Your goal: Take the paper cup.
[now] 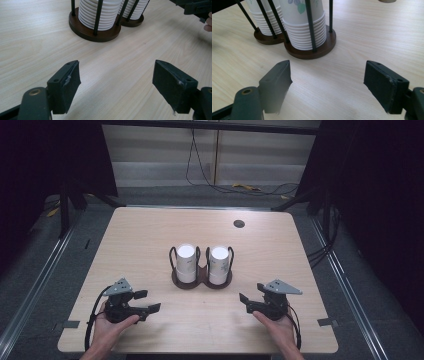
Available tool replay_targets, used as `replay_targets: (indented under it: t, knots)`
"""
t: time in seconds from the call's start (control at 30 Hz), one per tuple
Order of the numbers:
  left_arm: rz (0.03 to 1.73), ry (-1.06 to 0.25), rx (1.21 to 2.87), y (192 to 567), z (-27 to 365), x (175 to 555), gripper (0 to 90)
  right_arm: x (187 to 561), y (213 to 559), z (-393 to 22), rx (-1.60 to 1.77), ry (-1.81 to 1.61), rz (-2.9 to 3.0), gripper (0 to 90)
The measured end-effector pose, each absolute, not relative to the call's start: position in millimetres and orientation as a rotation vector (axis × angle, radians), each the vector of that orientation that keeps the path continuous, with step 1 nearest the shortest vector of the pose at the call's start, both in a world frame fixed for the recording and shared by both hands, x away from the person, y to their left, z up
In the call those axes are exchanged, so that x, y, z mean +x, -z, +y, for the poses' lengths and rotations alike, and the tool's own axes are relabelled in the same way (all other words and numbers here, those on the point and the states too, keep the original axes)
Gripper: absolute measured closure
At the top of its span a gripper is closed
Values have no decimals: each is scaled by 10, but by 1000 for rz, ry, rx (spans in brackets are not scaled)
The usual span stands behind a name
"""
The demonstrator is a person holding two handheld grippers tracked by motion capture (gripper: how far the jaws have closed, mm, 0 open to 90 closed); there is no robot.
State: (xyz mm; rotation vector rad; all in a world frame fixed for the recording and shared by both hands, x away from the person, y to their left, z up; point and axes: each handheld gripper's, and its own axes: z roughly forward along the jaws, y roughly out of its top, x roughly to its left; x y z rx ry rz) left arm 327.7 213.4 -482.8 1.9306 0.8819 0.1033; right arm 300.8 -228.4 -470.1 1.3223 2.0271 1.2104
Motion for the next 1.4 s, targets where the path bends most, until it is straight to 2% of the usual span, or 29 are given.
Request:
replay_targets:
  t: [0.53,0.57,0.9,1.4]
  knots:
    - [872,-87,1949,4835,2099,3302,223,3004,4674,-2235,1293,-1251,2133,229]
    - [866,-91,1951,4830,2092,3304,224,3001,4672,-2231,1276,-1256,2145,272]
    - [869,-89,1961,4836,2092,3306,228,3032,4618,-2220,1246,-1282,2198,270]
    - [854,-92,1966,4824,2076,3278,235,3090,4381,-2106,1157,-1354,2272,289]
